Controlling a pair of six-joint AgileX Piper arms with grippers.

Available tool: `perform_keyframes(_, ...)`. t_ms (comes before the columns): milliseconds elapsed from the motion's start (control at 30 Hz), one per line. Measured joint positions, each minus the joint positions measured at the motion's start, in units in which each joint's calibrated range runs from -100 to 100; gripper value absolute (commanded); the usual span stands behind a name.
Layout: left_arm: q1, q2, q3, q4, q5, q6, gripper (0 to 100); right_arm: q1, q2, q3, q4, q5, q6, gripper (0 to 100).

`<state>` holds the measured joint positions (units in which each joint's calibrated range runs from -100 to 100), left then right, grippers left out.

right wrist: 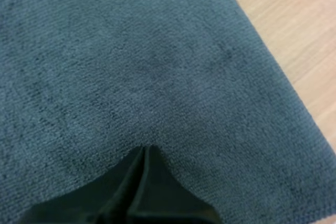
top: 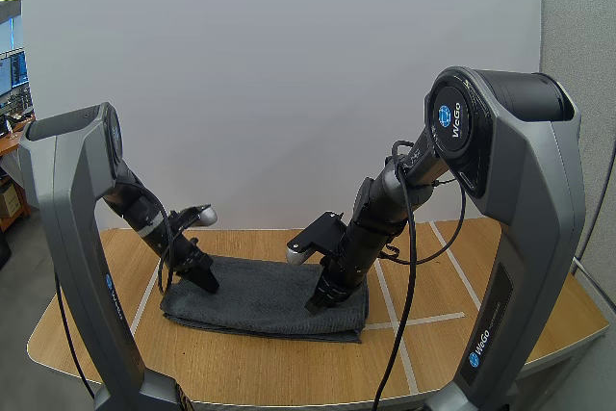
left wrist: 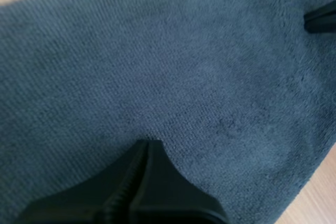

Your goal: Fold the towel

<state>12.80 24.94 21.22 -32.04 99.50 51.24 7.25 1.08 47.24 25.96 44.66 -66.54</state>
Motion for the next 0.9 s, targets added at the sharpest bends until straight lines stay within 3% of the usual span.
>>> perform_keyframes(333,-0.06,1.78,0.14,-0.14,0.5,-0.2,0,-1.18,-0.38,-0.13,-0.37,0.96,0.37,0)
perform_keyframes(500,-0.06,-2.32,1.41,-0.27,-0.2,1.28,0,-1.49,-8.86,-0.13,-1.3,10.74,0.37,0)
perform_keyframes(633,0.71,-13.04,4.73,1.53,-0.38,3.21,0,-1.49,-18.13,-0.13,-1.67,19.17,0.37,0)
perform_keyframes(900,1.76,-17.47,15.96,7.12,-0.12,5.23,0,-1.49,-20.53,5.62,-2.46,23.84,0.37,0)
